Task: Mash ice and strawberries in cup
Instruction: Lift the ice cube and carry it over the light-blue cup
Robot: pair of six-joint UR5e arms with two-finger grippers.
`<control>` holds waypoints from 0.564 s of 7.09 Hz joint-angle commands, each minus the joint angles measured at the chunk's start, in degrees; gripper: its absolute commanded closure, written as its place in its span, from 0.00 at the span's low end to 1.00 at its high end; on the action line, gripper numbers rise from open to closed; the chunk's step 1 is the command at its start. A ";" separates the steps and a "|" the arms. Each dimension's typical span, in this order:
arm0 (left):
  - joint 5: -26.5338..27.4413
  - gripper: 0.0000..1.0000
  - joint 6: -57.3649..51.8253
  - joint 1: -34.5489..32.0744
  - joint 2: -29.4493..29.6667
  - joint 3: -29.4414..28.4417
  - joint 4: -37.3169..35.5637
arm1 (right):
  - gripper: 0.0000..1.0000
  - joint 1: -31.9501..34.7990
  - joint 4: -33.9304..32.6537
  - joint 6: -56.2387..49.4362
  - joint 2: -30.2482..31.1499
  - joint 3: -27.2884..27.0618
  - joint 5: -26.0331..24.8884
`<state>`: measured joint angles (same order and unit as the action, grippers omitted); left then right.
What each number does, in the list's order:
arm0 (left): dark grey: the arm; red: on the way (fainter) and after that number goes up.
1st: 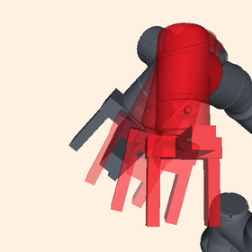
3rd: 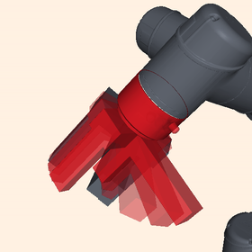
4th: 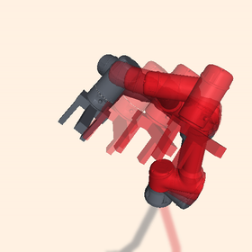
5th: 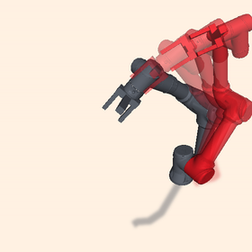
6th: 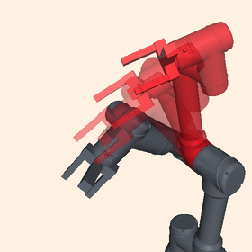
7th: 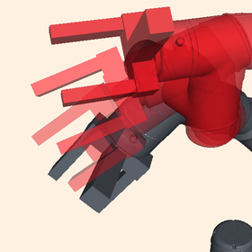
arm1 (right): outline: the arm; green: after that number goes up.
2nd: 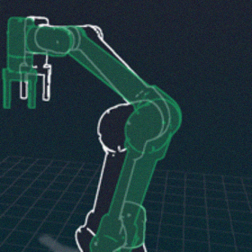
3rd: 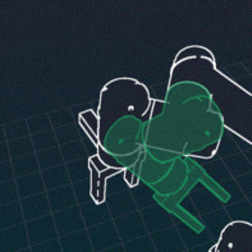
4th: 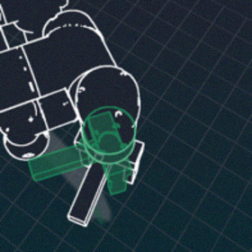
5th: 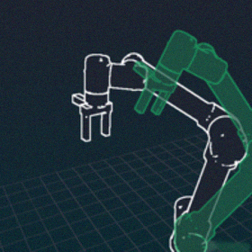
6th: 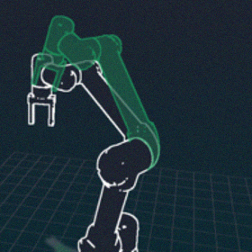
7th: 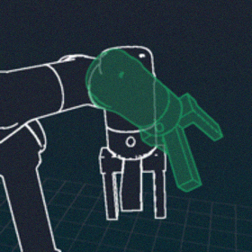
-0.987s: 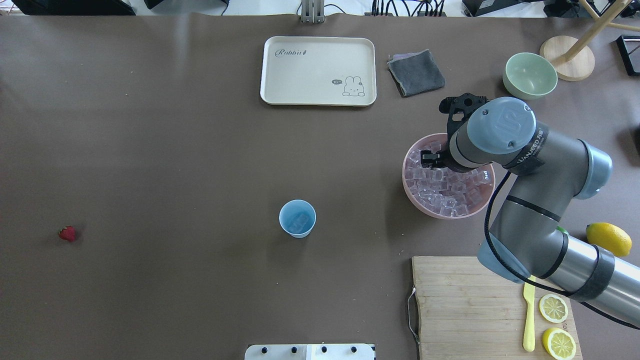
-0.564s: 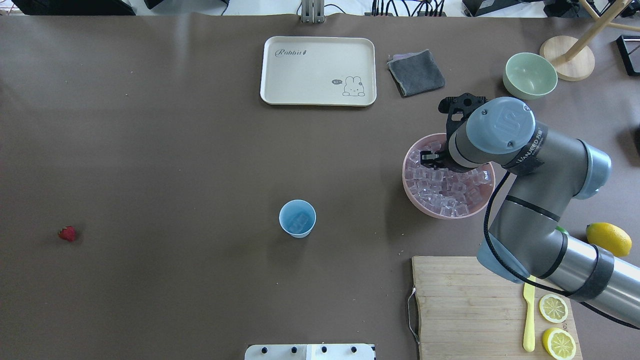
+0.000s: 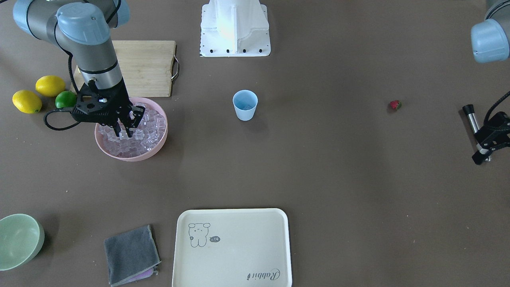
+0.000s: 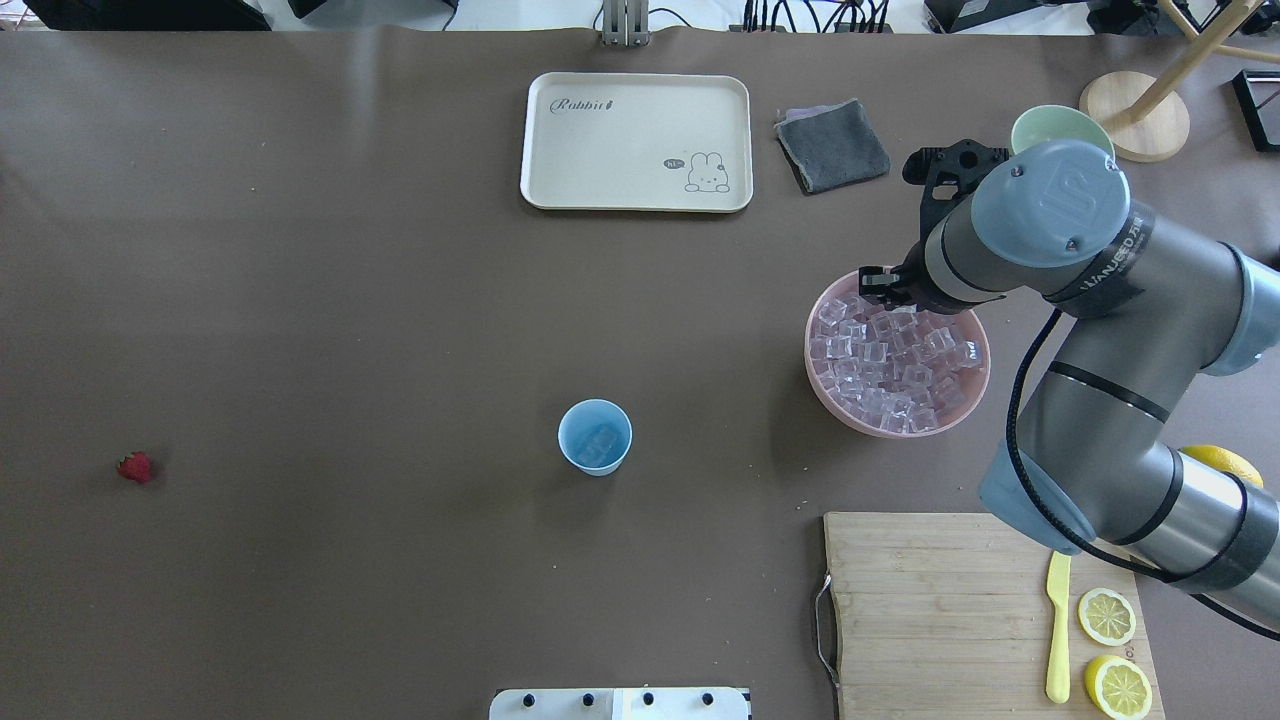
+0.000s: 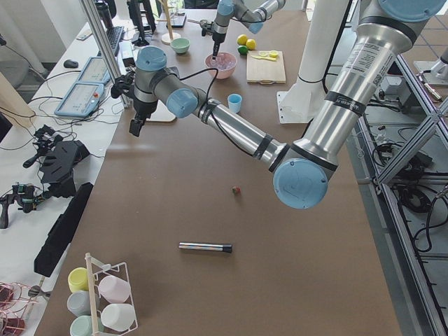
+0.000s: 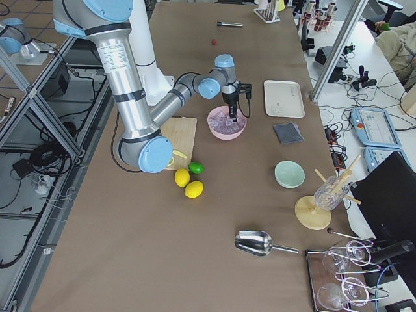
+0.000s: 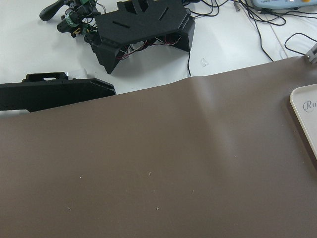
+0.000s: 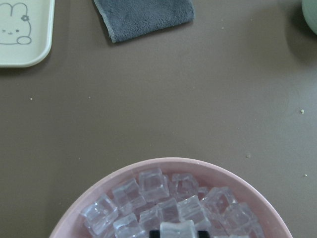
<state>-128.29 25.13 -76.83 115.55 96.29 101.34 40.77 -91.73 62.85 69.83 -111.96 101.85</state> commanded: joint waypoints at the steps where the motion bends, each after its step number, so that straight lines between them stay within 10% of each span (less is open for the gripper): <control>1: -0.12 0.02 0.27 0.01 -0.06 0.12 0.00 | 1.00 0.63 -0.82 0.42 -3.80 -1.24 -0.60; 4: -0.29 0.02 0.35 0.10 -0.06 0.21 0.00 | 1.00 -0.15 0.59 0.78 -10.06 -1.33 -2.01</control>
<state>-128.49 25.42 -76.78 115.49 96.47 101.34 41.11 -91.59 63.53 61.95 -113.22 100.41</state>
